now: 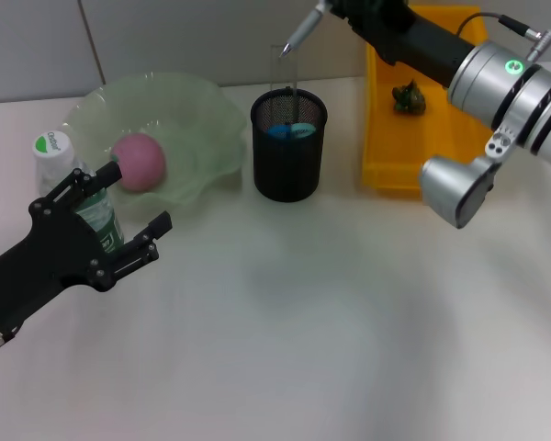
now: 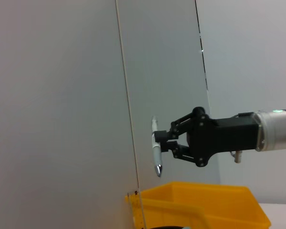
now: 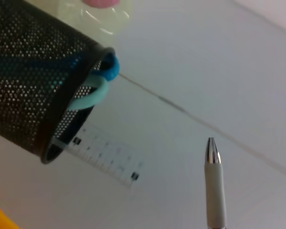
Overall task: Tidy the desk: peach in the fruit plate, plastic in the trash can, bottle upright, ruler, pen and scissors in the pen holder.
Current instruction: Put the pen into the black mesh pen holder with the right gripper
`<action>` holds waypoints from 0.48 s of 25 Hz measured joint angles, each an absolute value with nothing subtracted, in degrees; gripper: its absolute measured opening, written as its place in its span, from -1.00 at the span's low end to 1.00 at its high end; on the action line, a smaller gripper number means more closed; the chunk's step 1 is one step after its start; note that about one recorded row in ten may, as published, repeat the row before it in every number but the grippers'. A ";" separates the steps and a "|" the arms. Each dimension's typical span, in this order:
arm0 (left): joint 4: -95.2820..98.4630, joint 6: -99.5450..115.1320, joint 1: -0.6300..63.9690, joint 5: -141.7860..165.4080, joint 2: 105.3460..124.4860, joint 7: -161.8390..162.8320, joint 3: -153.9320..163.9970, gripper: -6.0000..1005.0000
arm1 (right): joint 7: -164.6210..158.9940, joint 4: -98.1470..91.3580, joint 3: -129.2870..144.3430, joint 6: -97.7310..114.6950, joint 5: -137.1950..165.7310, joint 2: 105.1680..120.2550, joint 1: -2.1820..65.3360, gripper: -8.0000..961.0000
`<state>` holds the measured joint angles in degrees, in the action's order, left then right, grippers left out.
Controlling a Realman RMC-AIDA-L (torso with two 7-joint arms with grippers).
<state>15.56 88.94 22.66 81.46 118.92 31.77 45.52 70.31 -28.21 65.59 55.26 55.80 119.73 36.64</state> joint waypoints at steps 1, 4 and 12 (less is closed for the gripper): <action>15.36 89.00 22.66 81.35 118.92 31.46 45.51 0.68 | 72.32 -28.22 66.01 55.92 55.67 119.76 36.35 -0.73; 14.37 89.20 22.68 81.23 118.92 30.31 45.51 0.68 | 79.03 -28.21 67.54 57.22 55.26 119.83 35.45 -0.73; 12.35 89.73 22.75 81.12 118.99 30.14 45.83 0.68 | 94.74 -28.51 68.35 62.52 55.10 119.88 32.27 -0.73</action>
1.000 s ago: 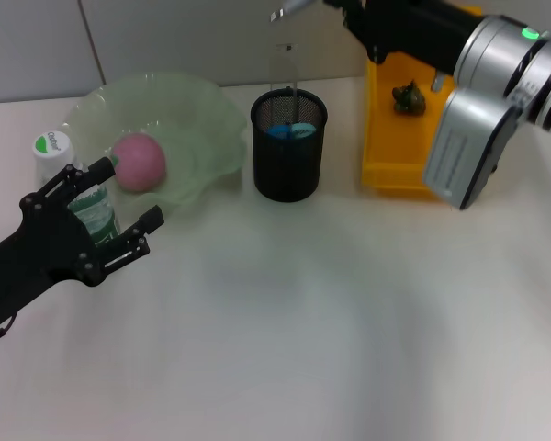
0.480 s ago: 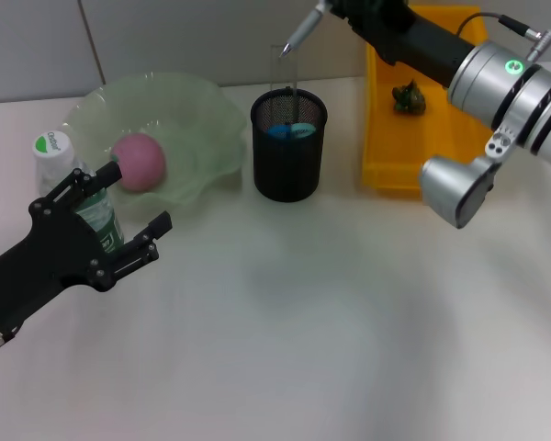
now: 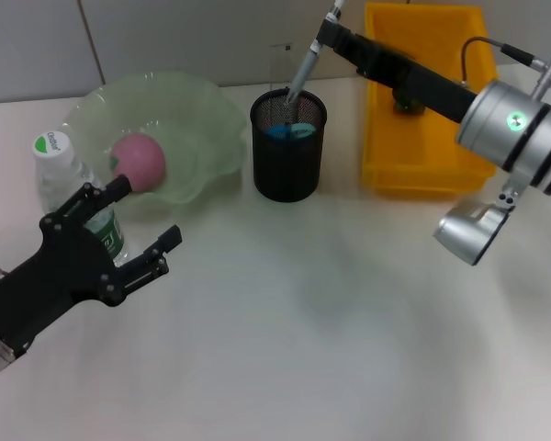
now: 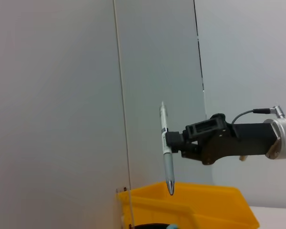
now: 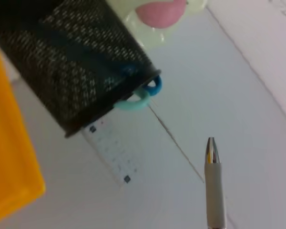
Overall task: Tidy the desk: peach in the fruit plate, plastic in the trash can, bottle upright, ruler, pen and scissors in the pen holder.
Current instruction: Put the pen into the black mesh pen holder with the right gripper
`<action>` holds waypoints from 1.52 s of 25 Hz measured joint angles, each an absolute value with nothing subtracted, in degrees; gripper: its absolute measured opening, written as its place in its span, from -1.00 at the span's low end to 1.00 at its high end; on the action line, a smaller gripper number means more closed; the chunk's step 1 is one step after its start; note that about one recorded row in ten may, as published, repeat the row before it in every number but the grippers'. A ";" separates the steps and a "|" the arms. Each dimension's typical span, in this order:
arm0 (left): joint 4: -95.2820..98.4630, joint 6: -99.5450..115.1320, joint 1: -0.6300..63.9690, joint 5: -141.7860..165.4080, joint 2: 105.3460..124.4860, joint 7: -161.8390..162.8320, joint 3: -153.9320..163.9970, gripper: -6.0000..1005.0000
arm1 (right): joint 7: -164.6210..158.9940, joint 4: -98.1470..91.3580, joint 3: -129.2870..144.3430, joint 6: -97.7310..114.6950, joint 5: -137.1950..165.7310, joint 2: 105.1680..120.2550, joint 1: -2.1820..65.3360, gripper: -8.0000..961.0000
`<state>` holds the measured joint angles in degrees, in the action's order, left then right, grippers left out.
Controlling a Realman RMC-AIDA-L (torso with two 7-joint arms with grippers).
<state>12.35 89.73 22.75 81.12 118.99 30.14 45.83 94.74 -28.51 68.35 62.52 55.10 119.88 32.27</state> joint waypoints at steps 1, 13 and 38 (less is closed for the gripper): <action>12.35 89.73 22.75 81.12 118.99 30.14 45.83 0.68 | 96.88 -28.62 68.18 63.09 55.09 119.88 32.03 -0.73; 8.37 90.44 22.08 81.05 119.08 29.48 45.10 0.68 | 106.62 -27.63 68.13 63.52 50.84 119.67 32.40 -0.73; 7.47 93.57 23.98 81.02 119.09 29.79 45.53 0.68 | 116.20 -18.34 66.17 62.62 50.62 119.59 37.22 -0.73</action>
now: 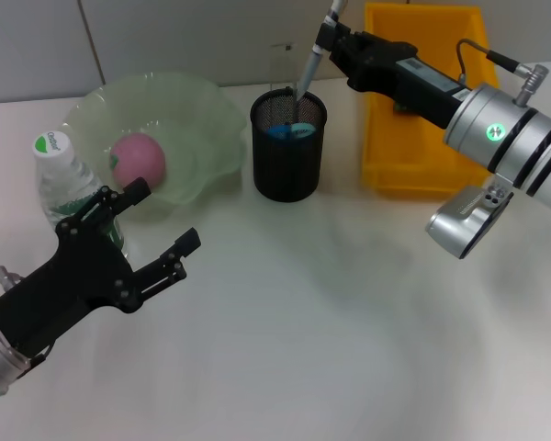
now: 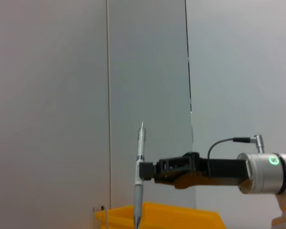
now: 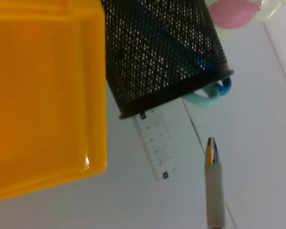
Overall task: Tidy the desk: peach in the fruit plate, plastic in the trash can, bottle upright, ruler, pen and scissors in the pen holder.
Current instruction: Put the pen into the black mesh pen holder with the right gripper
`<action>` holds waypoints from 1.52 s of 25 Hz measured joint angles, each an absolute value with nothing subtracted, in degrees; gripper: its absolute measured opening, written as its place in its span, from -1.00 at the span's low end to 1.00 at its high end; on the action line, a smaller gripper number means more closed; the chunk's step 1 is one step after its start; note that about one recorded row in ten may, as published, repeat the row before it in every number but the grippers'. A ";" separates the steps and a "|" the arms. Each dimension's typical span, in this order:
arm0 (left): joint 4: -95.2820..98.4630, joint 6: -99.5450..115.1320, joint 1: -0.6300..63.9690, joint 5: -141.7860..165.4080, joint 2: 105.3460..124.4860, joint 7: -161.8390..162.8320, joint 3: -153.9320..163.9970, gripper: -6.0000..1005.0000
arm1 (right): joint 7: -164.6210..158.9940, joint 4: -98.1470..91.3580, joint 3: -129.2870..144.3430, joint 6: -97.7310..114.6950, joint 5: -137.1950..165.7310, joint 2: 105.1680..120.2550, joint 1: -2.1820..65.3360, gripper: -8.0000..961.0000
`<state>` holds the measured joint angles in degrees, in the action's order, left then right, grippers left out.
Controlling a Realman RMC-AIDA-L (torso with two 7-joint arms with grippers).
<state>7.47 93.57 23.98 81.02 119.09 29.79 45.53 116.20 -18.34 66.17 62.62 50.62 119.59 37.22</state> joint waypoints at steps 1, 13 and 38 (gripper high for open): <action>7.47 93.67 23.94 81.02 119.09 29.80 45.53 0.68 | 116.33 -17.94 66.06 62.35 50.62 119.58 37.52 -0.73; 5.73 95.27 23.76 81.03 119.09 30.06 45.33 0.68 | 121.18 -17.64 66.22 59.06 51.10 119.18 39.12 -0.73; 4.48 97.38 22.90 80.39 119.09 30.79 44.91 0.68 | 130.36 -11.97 67.10 54.39 50.68 119.50 44.31 -0.73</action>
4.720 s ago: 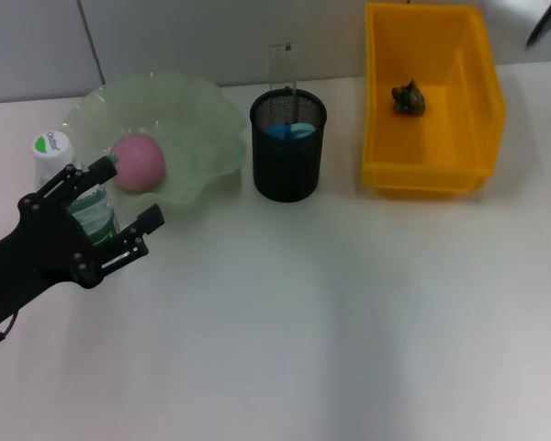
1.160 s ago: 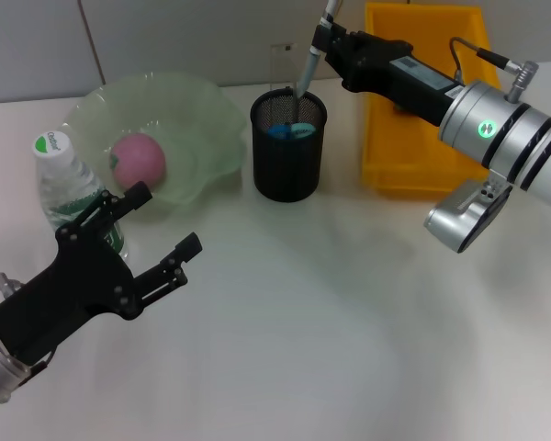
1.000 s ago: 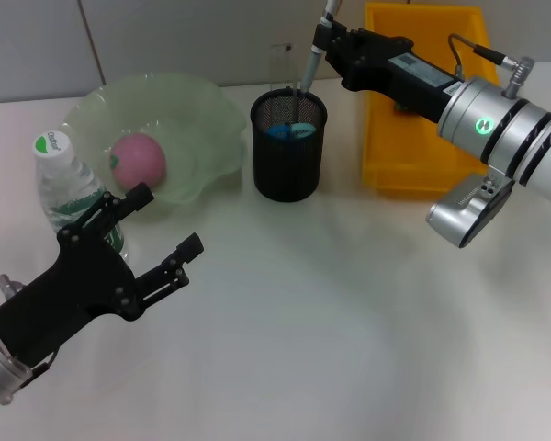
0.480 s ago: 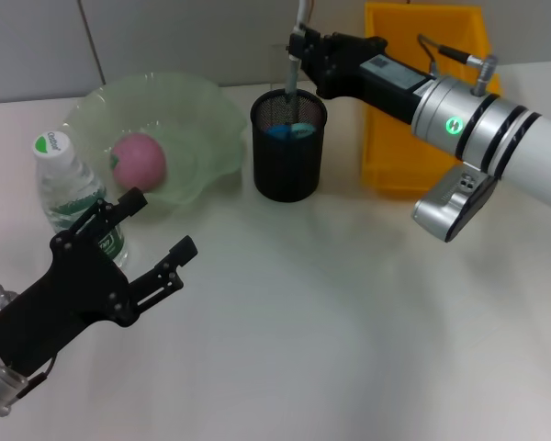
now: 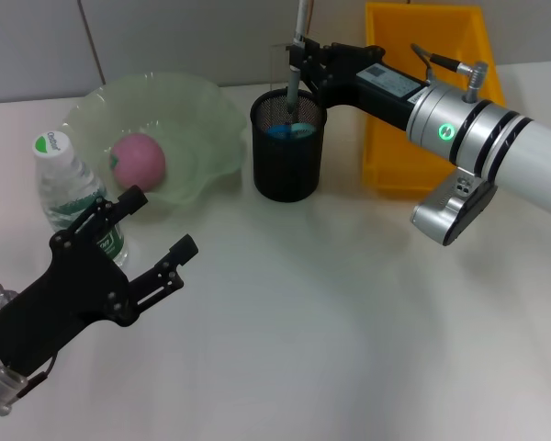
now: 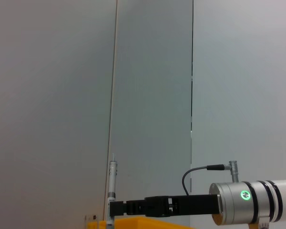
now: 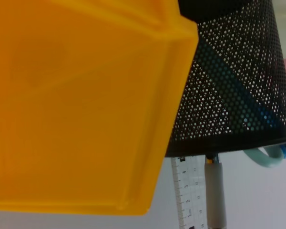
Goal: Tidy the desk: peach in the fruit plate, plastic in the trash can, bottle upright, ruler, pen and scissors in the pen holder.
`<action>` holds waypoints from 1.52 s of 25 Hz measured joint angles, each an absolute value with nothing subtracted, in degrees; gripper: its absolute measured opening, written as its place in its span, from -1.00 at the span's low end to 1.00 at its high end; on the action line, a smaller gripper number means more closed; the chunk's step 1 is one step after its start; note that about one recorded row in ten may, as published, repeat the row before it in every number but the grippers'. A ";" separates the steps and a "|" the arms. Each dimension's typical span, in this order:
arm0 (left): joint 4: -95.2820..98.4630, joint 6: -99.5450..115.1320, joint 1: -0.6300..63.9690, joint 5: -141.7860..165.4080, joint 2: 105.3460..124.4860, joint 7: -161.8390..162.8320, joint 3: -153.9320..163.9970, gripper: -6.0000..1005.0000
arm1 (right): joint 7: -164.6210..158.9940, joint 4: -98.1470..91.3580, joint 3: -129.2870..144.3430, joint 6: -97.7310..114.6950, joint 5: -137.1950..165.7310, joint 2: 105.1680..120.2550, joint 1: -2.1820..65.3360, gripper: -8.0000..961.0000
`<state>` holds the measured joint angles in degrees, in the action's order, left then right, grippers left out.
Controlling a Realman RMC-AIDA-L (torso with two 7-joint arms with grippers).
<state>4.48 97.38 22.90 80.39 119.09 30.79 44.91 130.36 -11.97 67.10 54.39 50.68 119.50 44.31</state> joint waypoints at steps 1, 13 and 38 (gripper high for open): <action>4.48 97.48 22.90 80.37 119.09 30.79 44.91 0.68 | 130.37 -11.95 67.11 54.47 50.65 119.48 44.31 -0.73; 4.39 98.99 22.57 80.32 119.18 29.69 44.91 0.68 | 130.37 -10.60 67.61 55.30 48.59 119.71 43.88 -0.73; 3.41 101.35 22.17 78.32 119.18 25.69 44.98 0.68 | 116.01 -9.91 68.41 68.99 38.92 119.88 41.47 0.20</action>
